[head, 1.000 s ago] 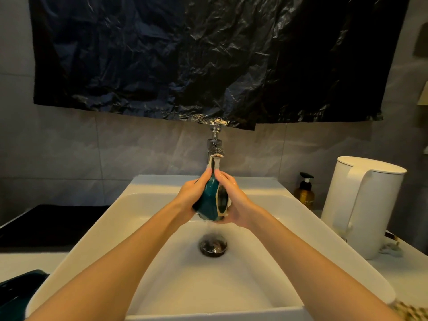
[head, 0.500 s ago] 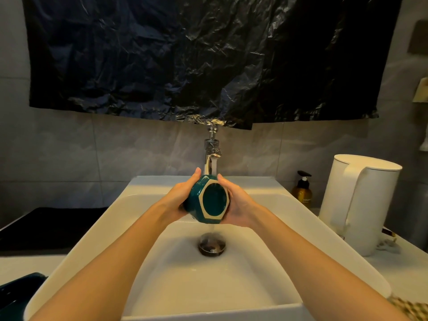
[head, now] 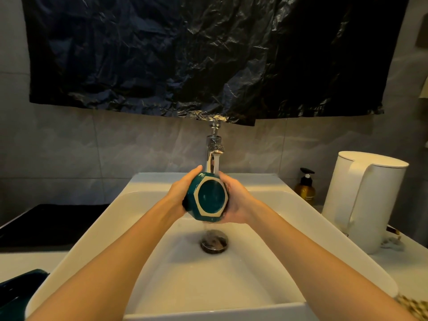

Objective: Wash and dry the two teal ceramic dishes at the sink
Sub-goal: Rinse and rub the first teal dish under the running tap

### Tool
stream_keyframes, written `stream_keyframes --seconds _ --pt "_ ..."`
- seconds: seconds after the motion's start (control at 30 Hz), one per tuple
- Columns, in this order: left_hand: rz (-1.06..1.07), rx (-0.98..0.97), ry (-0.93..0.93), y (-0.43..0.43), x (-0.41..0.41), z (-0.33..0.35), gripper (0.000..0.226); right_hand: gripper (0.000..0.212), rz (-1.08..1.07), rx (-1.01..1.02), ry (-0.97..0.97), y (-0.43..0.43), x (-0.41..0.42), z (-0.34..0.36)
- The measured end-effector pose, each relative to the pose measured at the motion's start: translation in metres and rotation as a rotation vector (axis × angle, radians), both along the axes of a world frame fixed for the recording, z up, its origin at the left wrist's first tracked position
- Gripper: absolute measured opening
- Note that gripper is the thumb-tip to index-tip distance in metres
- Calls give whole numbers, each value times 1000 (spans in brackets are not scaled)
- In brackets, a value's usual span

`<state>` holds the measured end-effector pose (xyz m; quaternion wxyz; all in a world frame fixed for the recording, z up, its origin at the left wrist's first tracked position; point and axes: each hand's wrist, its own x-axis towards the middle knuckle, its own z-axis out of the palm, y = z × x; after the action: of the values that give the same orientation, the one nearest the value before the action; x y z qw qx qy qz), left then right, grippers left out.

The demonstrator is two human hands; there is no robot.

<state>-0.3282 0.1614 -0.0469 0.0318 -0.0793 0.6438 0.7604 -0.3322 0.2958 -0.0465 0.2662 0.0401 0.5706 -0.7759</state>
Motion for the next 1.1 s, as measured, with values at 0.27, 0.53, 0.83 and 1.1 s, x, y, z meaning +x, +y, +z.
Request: stream_keyframes --seconds 0.27,0.53,0.83,1.1 --pt "-39 38 -43 2 7 1 52 54 42 12 -40 1 -2 -2" --pt "-12 296 -86 -9 11 8 46 42 109 -149 169 19 -9 -12" --pt "-52 282 -187 -4 12 2 49 57 -46 -116 -110 3 -2 -6" --pt "4 389 -136 -9 12 11 50 36 28 -306 100 8 0 -5"
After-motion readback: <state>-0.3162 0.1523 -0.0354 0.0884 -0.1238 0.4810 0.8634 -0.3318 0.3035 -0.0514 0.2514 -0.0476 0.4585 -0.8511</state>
